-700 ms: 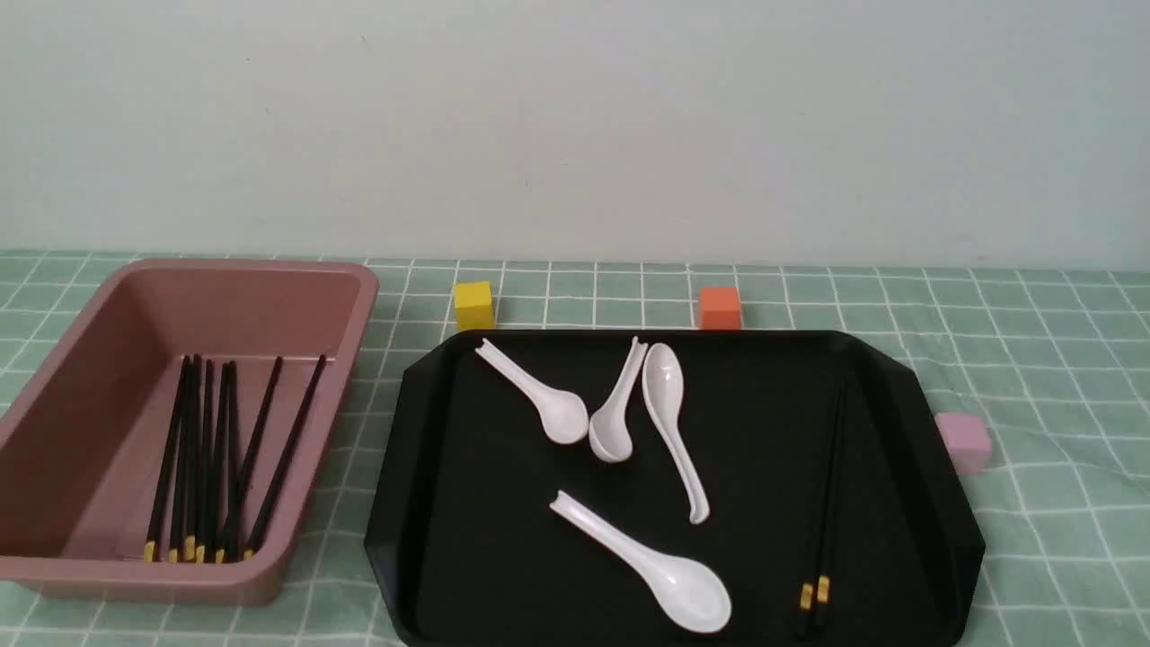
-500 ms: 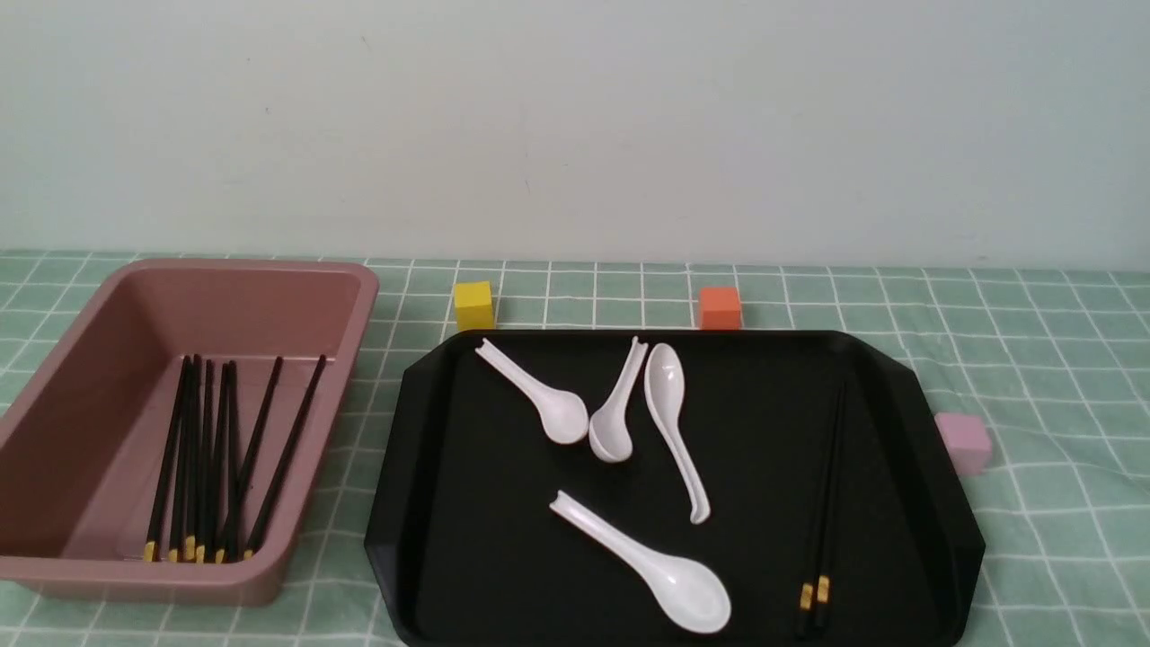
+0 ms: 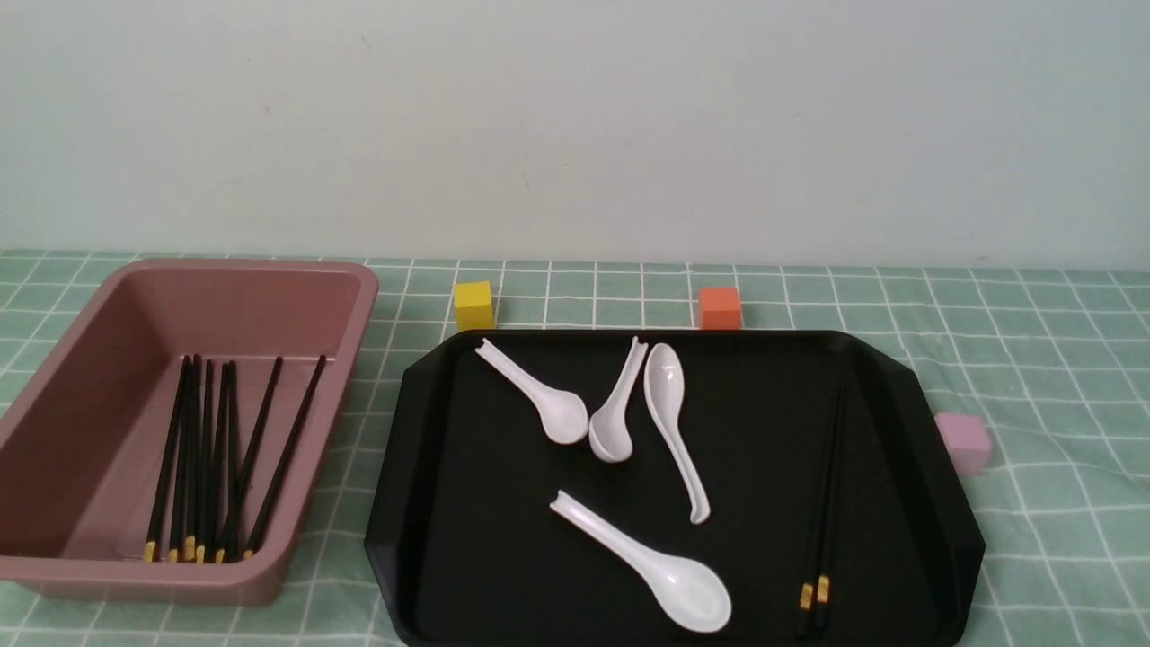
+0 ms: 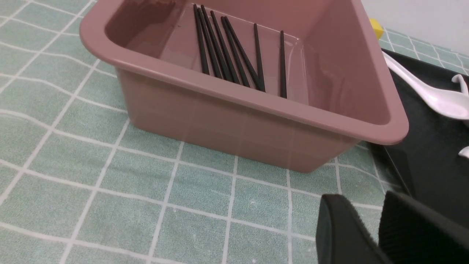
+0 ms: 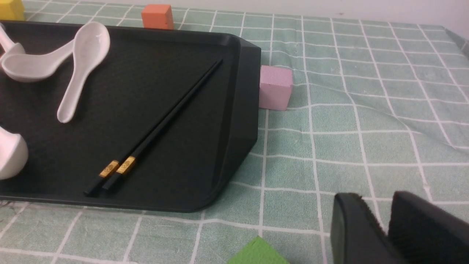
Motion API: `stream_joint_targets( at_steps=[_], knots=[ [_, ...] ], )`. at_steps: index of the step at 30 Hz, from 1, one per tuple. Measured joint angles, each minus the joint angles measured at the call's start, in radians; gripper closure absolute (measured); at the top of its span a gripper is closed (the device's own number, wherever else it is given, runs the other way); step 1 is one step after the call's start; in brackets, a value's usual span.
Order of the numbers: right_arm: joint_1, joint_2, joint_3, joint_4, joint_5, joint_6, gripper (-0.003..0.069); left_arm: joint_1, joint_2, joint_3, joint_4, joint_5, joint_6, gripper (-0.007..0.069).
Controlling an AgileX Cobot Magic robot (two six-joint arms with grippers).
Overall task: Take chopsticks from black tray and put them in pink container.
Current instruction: 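Move the gripper over the chopsticks on the black tray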
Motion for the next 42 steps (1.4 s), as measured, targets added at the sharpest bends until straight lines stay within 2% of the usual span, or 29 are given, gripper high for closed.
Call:
stream_joint_targets(
  at_steps=[24,27,30,32,34,37,42],
  knots=[
    [0.0,0.0,0.0,0.002,0.0,0.004,0.0457,0.0,0.0,0.0,0.0,0.0,0.0,0.0417],
    [0.0,0.0,0.001,0.086,-0.012,0.062,0.0453,0.0,0.0,0.0,0.0,0.0,0.0,0.0414],
    [0.0,0.0,0.005,0.329,-0.03,0.226,0.0449,0.0,0.0,0.0,0.0,0.0,0.0,0.0411],
    [0.0,0.0,0.006,0.449,-0.038,0.292,0.0447,0.0,0.0,0.0,0.0,0.0,0.0,0.0409],
    [0.0,0.0,0.006,0.52,-0.051,0.32,0.0446,0.0,0.0,0.0,0.0,0.0,0.0,0.0407],
    [0.0,0.0,0.006,0.585,-0.086,0.333,0.0443,0.0,0.0,0.0,0.0,0.0,0.0,0.0407],
    [0.0,0.0,0.006,0.603,-0.087,0.332,0.0442,0.0,0.0,0.0,0.0,0.0,0.0,0.0407]
  ],
)
